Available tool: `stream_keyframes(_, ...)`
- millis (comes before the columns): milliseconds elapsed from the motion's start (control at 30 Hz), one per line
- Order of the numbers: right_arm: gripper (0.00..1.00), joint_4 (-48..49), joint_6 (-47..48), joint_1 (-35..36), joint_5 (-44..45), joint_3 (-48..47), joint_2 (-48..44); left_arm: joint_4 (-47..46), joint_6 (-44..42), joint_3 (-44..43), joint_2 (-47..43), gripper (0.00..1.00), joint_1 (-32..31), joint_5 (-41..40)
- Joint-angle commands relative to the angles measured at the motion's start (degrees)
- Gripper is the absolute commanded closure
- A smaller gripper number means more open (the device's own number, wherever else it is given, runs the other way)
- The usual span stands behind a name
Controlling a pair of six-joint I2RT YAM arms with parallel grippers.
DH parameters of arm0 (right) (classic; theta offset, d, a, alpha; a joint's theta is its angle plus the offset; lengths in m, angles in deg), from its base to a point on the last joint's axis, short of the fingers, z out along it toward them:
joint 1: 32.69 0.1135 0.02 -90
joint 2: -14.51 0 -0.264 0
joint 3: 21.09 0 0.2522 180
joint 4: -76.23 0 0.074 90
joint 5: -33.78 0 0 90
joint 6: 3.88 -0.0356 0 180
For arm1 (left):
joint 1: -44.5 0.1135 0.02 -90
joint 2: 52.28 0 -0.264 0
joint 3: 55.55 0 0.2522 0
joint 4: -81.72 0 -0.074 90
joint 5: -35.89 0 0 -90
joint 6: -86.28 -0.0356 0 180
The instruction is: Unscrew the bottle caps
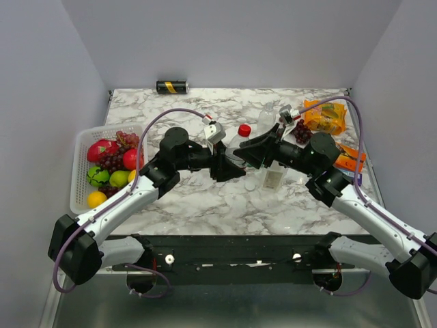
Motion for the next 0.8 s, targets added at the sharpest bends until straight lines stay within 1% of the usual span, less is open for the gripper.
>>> stream_keyframes(0,0.62,2.69,-1.40,0.87,-1.63,0.54,-0.14,-3.26,0.79,0.44,-0.05,0.52,-0.15,0.23)
stream_keyframes(67,0.57,1.11,-0.79,0.87,-0.93,0.36,-0.58,-2.91,0.70,0.44,0.13,0.58,-0.15,0.14)
stream_keyframes(167,0.31,-1.52,-0.26,0.87,2.49,0.27,-2.68,-2.12,0.17,0.44,0.30,0.61,-0.06,-0.39)
stream_keyframes(200,0.21,-2.67,0.44,0.78,5.55,-0.34,-3.73,-1.77,0.00,0.44,0.30,0.61,-0.15,-1.00)
stream_keyframes(267,0.16,-5.73,2.64,0.78,7.86,-1.65,-6.46,0.16,-1.41,0.09,0.48,0.61,-0.41,-2.49)
stream_keyframes(300,0.14,-7.15,2.90,0.78,10.57,-2.44,-7.17,1.21,-2.19,-0.26,0.57,0.62,-0.58,-2.93)
stream_keyframes(367,0.13,-11.35,4.39,0.69,12.69,-5.60,-7.87,4.29,-4.48,-1.23,0.66,0.62,-1.55,-4.68)
stream_keyframes(500,0.13,-14.01,5.45,0.78,15.42,-8.34,-7.09,7.37,-7.56,-1.93,0.30,0.63,-3.91,-7.67)
stream_keyframes(633,0.17,-14.89,5.89,0.78,15.25,-9.92,-4.80,11.06,-10.46,-2.98,0.30,0.63,-5.77,-10.67)
stream_keyframes(667,0.18,-16.63,6.07,0.78,15.25,-10.27,-4.19,11.24,-10.64,-2.99,0.48,0.63,-6.03,-10.85)
stream_keyframes(767,0.20,-17.09,6.16,0.78,15.78,-10.45,-2.69,11.24,-11.34,-3.34,0.74,0.64,-6.56,-11.20)
